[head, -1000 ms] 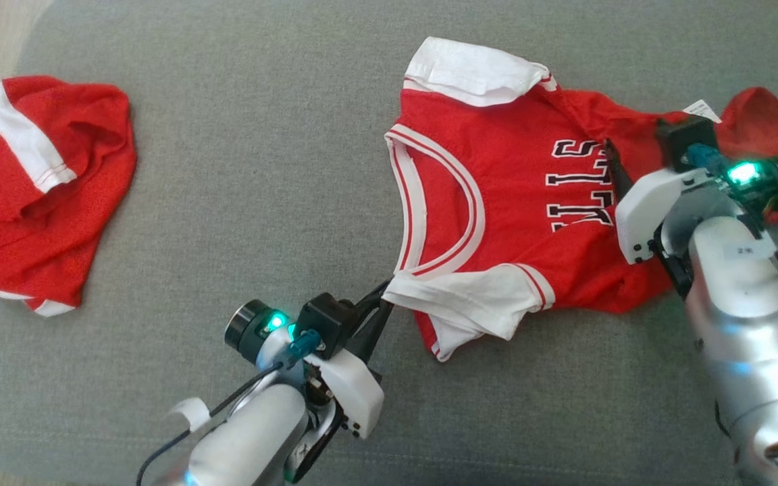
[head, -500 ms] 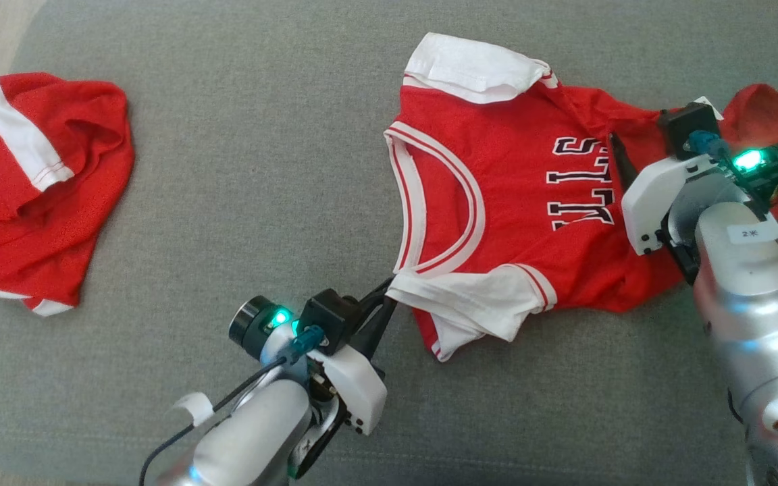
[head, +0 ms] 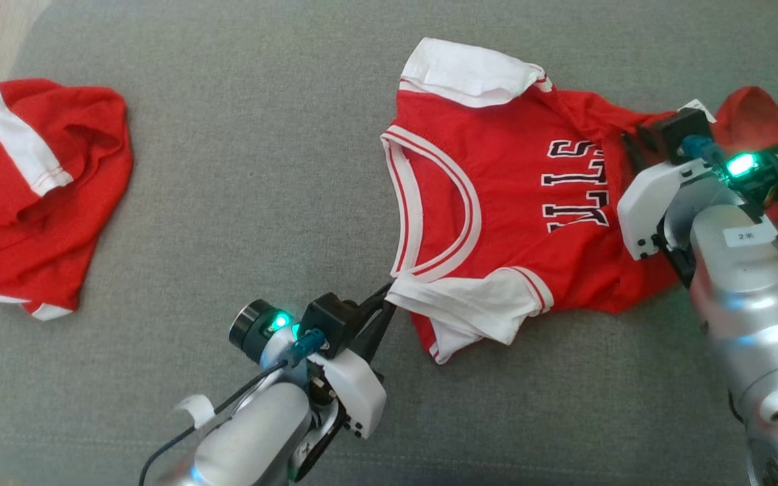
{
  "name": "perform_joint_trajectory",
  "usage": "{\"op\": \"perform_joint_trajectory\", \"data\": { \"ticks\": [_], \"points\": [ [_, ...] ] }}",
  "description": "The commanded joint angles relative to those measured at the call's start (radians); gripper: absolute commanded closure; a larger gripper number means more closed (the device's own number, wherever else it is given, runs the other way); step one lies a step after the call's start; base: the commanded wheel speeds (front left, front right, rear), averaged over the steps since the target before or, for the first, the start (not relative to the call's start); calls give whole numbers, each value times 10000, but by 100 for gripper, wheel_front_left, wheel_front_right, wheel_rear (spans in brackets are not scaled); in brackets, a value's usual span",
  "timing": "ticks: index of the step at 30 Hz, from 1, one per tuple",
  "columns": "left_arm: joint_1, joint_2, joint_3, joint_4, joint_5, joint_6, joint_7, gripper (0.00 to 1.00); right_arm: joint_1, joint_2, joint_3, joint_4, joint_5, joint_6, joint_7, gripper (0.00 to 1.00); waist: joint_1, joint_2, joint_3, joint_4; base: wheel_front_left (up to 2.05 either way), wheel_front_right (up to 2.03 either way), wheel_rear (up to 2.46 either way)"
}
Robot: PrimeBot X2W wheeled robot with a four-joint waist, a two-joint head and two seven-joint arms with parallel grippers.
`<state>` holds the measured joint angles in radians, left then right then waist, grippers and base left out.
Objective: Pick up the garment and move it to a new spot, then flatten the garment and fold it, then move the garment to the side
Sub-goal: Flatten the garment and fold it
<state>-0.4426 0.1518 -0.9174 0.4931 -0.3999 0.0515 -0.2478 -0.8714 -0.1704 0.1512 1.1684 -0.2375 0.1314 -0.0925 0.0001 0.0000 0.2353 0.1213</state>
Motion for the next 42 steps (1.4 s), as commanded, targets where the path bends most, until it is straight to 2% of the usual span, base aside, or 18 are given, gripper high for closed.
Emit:
{"op": "perform_joint_trajectory", "data": {
  "ticks": [1,3,11,17,22,26,30,33,37,42],
  "points": [
    [-411,50,314,-173,-108,-34,-101,100,-294,134,190,-158,85,-7,-196,96,-1,0,-60,-34,0,0,0],
    [-383,53,310,-135,-123,-34,-105,100,-289,148,246,-56,114,-7,-278,100,-1,0,-140,-71,0,0,0],
    [-140,128,332,-7,-212,42,-117,100,-139,258,262,192,587,-7,-752,100,-1,0,-683,-328,0,0,0],
    [97,454,608,-105,-383,271,-123,100,-112,245,364,394,2142,-7,-733,100,-1,0,-1331,-821,0,0,0],
    [120,933,1189,-428,-728,514,-121,100,-203,-435,1100,-174,3635,-7,-182,100,-1,0,-1806,-1300,0,0,0],
    [43,1335,1916,-873,-1237,705,-102,100,88,-1114,1730,-1455,5309,-7,718,100,-1,0,-2236,-1581,0,0,0],
    [-127,1689,2804,-1749,-1973,832,38,100,736,-2100,2218,-3480,6977,-7,1806,100,-1,0,-2606,-1748,0,0,0],
    [-433,2004,3415,-2634,-2358,982,242,100,1262,-2830,2116,-5062,7903,-7,2281,100,-1,0,-2753,-1750,0,0,0],
    [-899,2354,4043,-3776,-2669,1242,597,100,1925,-3345,1567,-6720,8455,-7,2560,100,-1,0,-2930,-1643,0,0,0],
    [-1386,2740,4606,-4908,-2823,1599,1009,100,2504,-3356,719,-8163,8234,-7,2628,100,-1,0,-3148,-1502,0,0,0]
  ]
}}
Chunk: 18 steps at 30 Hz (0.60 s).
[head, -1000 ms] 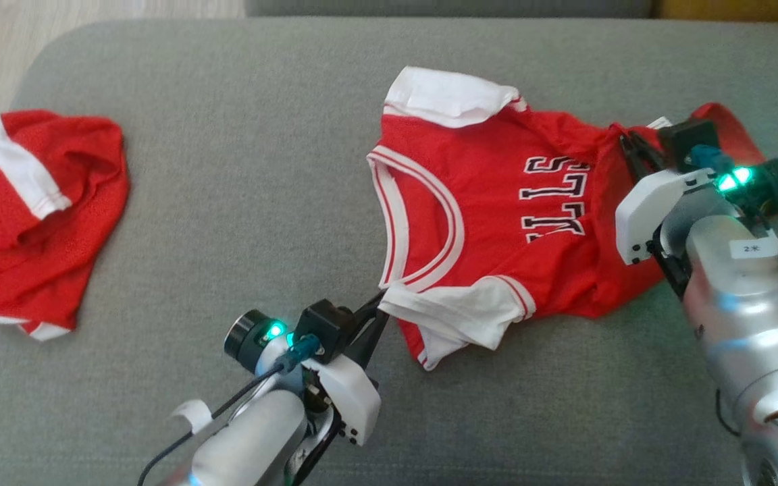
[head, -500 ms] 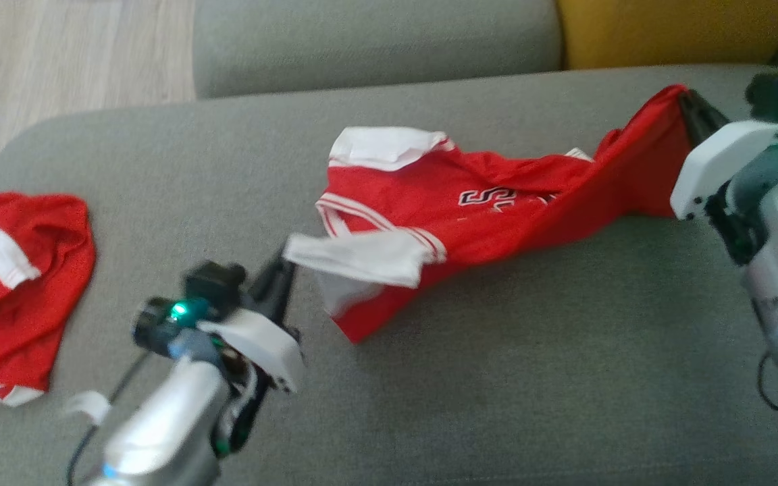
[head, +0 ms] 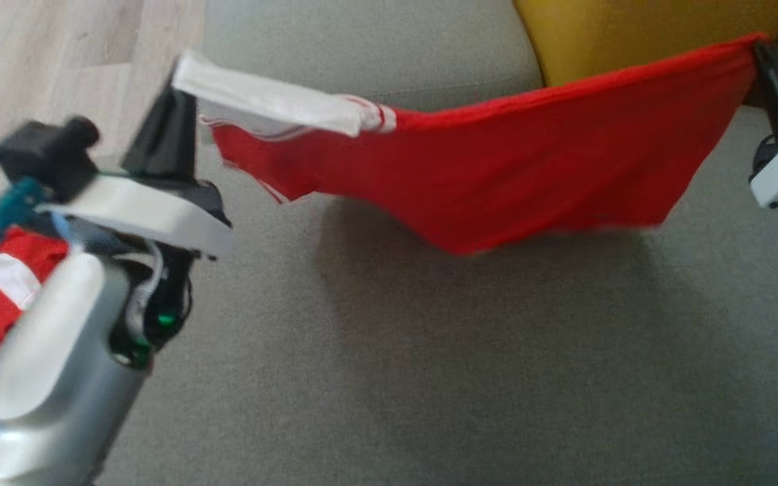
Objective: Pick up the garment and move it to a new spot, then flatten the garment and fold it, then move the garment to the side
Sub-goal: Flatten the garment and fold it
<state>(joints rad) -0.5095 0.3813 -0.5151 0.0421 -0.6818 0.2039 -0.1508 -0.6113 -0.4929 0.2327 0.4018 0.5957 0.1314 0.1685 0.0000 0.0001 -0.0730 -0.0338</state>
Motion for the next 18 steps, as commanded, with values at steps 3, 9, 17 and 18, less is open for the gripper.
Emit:
{"op": "perform_joint_trajectory", "data": {
  "ticks": [3,9,17,18],
  "points": [
    [-905,707,827,-1037,17,284,252,100,202,17,-536,-1323,-380,-7,183,100,0,-1,-180,95,0,0,0],
    [-1108,1199,1194,-2275,91,689,745,100,714,365,-1556,-2771,-923,-7,775,100,0,-1,-308,144,0,0,0],
    [-2085,2015,1350,-3336,240,837,2066,100,946,1502,-3205,-4974,-2118,-7,2544,100,0,-1,158,115,0,0,0],
    [-2302,1957,1335,-3179,104,740,2195,100,798,1588,-3315,-5018,-2329,-7,2677,100,0,-1,311,99,0,0,0]
  ]
}}
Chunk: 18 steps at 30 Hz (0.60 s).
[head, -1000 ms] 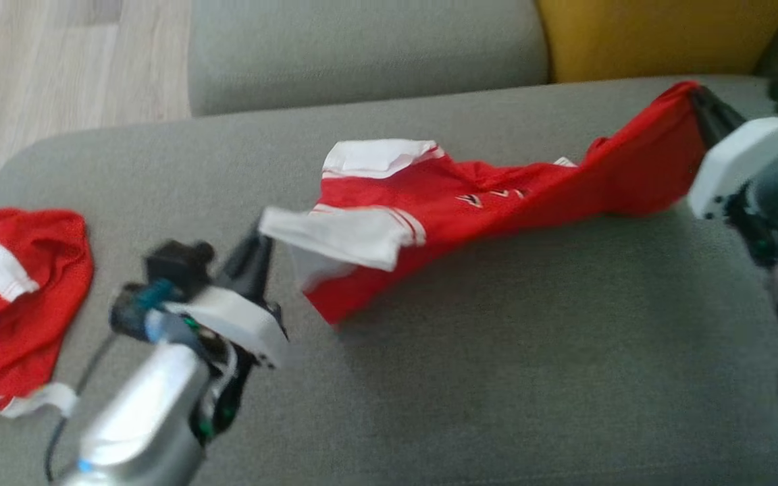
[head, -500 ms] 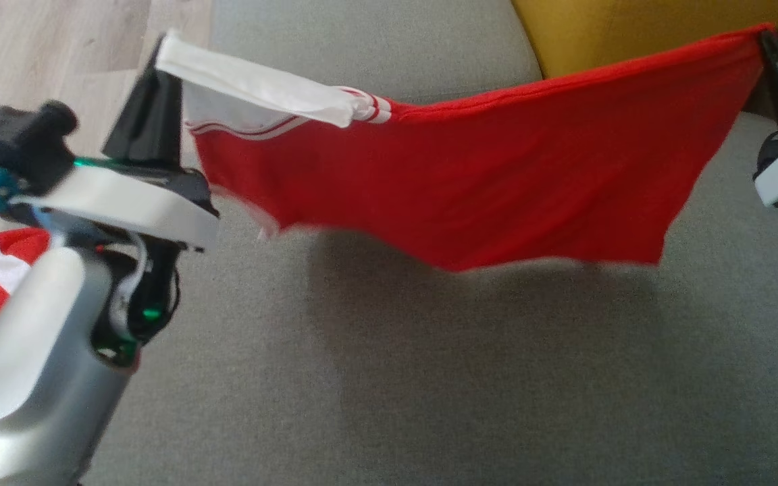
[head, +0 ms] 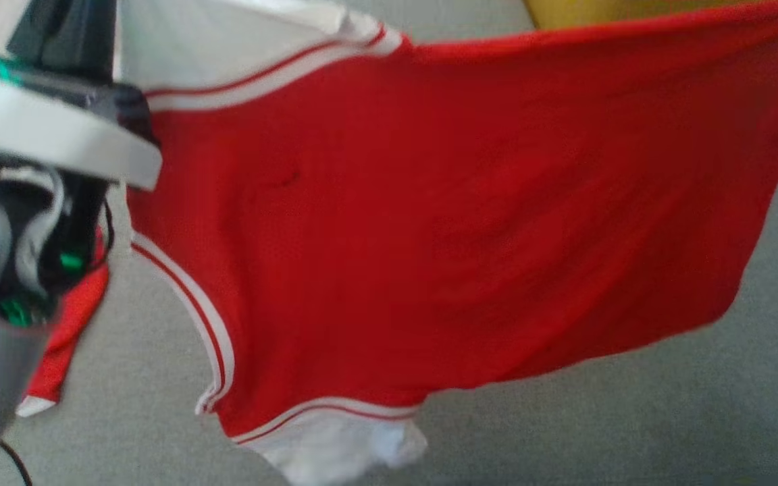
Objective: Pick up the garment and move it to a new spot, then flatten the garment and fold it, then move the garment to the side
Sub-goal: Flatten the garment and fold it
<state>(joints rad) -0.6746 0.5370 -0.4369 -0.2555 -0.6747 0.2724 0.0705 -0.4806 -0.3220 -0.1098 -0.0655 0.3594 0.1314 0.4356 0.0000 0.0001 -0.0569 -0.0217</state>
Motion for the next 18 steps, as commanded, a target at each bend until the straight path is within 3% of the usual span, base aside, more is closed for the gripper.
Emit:
{"op": "perform_joint_trajectory", "data": {
  "ticks": [1,5,9,13,18],
  "points": [
    [-891,368,506,34,-86,-96,122,100,-709,-18,68,-326,-149,-7,109,100,0,-1,314,-63,0,0,0],
    [-2297,436,224,1475,63,-827,416,100,-1972,361,297,407,-610,-7,301,100,0,-1,1262,-297,0,0,0],
    [-4225,120,84,3343,277,-1448,366,100,-3917,575,694,1787,-996,-7,-97,100,0,-1,2511,-383,0,0,0],
    [-6382,-353,45,5445,690,-1845,-168,100,-6161,632,952,3666,-1507,-7,-1204,100,0,-1,3484,-288,0,0,0],
    [-8713,-998,176,7736,1164,-1964,-1463,100,-8688,760,469,5936,-2169,-7,-3256,100,0,-1,4200,28,0,0,0]
  ]
}}
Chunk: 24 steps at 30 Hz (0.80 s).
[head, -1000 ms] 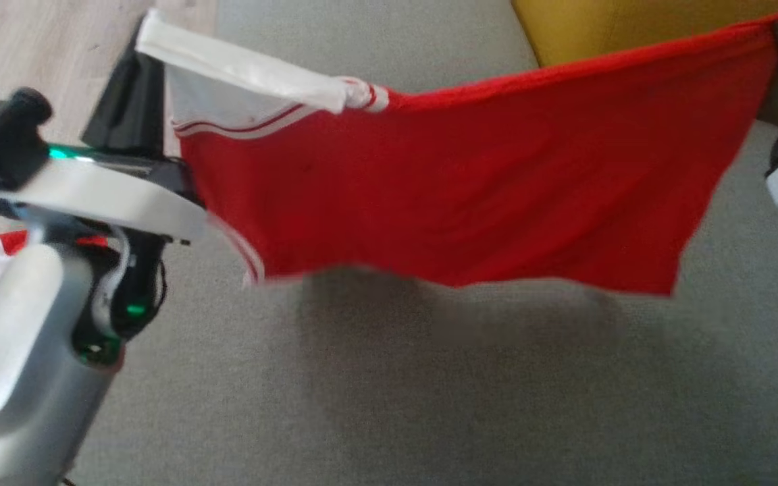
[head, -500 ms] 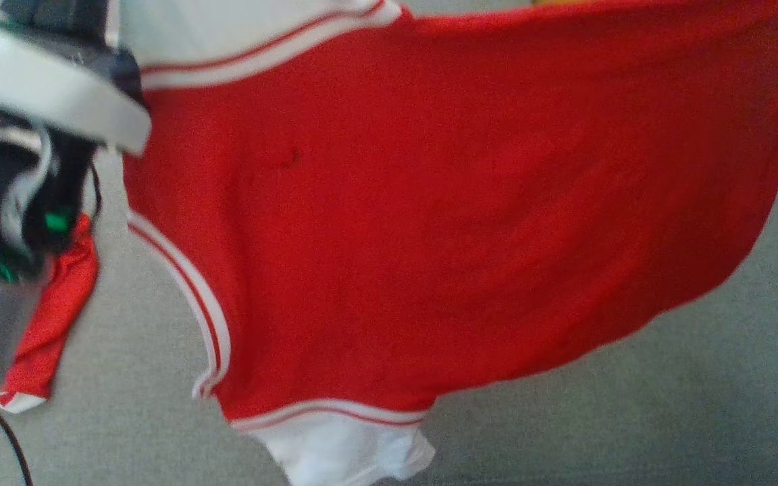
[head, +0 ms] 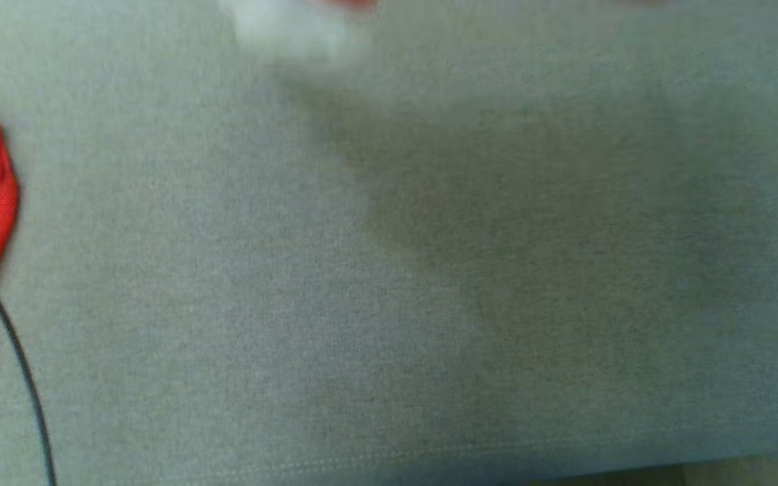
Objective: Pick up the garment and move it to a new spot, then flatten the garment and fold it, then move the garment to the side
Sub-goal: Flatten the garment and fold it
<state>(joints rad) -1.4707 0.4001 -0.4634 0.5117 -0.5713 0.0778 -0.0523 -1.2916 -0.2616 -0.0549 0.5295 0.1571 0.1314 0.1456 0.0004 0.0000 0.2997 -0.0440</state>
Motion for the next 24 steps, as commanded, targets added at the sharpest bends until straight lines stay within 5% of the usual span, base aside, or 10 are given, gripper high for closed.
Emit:
{"op": "perform_joint_trajectory", "data": {
  "ticks": [1,6,15,24],
  "points": [
    [-1057,268,449,455,196,-41,-502,100,-924,192,-228,400,-225,-7,-738,100,-4,0,698,327,0,0,0],
    [-1499,-135,223,2060,346,-457,-1379,100,-1584,303,-595,2346,-242,-7,-1949,100,-4,0,804,689,0,0,0],
    [300,-564,-742,3450,628,-1398,-1904,100,7,157,-135,4793,-150,-7,-2976,100,-4,0,848,1127,0,0,0],
    [3125,-475,-1998,3841,1563,-1444,-2071,100,1782,-84,1117,6348,-282,-7,-3270,100,-4,0,159,1372,0,0,0]
  ]
}}
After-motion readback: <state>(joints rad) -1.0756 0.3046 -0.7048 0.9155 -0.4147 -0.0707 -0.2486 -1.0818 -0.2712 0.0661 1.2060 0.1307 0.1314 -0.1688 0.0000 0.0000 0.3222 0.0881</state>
